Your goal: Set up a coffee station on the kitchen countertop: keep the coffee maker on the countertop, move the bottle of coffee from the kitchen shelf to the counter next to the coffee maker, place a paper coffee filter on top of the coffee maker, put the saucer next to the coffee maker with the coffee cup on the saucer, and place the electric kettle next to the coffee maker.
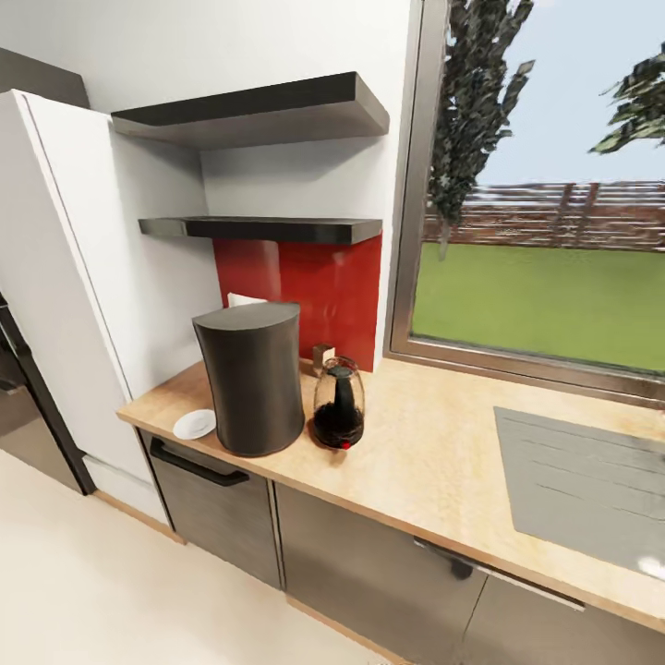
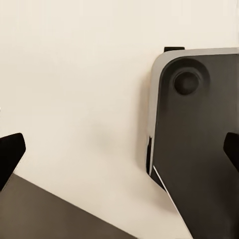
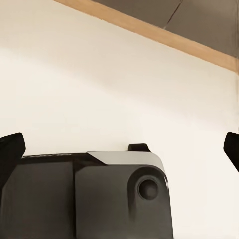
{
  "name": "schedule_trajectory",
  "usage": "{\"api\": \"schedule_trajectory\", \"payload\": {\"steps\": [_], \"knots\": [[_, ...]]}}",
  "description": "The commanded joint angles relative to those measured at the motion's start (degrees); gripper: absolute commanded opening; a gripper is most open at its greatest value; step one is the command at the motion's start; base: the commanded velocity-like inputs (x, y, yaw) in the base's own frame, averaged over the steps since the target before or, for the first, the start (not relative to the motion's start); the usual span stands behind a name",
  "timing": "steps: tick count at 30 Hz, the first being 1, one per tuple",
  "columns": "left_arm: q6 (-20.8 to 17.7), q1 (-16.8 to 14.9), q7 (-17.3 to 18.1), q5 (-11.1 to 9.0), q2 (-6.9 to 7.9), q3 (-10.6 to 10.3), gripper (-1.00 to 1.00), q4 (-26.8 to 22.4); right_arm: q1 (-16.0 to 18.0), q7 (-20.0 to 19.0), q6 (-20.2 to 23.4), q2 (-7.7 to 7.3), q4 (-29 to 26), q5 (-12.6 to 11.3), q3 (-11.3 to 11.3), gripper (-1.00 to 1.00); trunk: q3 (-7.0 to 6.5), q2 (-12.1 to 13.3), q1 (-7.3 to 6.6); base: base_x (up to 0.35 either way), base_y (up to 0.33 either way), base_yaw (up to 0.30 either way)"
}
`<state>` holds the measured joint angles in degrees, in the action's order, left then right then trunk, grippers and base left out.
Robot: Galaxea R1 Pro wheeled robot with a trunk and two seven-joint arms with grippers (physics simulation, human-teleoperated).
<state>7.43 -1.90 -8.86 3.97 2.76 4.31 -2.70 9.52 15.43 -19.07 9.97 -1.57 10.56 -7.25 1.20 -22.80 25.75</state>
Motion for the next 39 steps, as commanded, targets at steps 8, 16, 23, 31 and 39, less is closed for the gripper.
{"api": "schedule_trajectory", "payload": {"steps": [8,16,23,31,39], "knots": [[0.2,0.0,-0.1,0.4,-0.07,0.4,1.00,0.1,0.1,0.2,-0.1,-0.70,0.1,0.6,-0.5,1.00,-0.05,-0.1,0.04,0.000,0.000,-0.137],[0.2,0.0,-0.1,0.4,-0.14,0.5,1.00,0.1,0.1,0.1,-0.1,-1.00,0.1,0.6,-0.4,1.00,-0.49,-0.1,0.04,0.000,0.000,-0.199],[0.2,-0.1,-0.1,0.5,-0.13,0.5,1.00,0.0,0.1,0.0,-0.1,-1.02,0.1,0.6,-0.5,1.00,-0.65,-0.1,0.04,0.000,0.000,-0.248],[0.2,-0.1,0.0,0.6,-0.14,0.5,1.00,0.0,0.1,0.0,0.0,-1.01,0.1,0.6,-0.5,1.00,-0.66,-0.1,0.04,0.000,0.000,-0.264],[0.2,-0.1,0.1,0.5,-0.22,0.5,1.00,0.0,0.1,0.0,0.0,-1.21,0.1,0.6,-0.4,1.00,-0.66,-0.1,0.04,0.000,0.000,-0.275]]}}
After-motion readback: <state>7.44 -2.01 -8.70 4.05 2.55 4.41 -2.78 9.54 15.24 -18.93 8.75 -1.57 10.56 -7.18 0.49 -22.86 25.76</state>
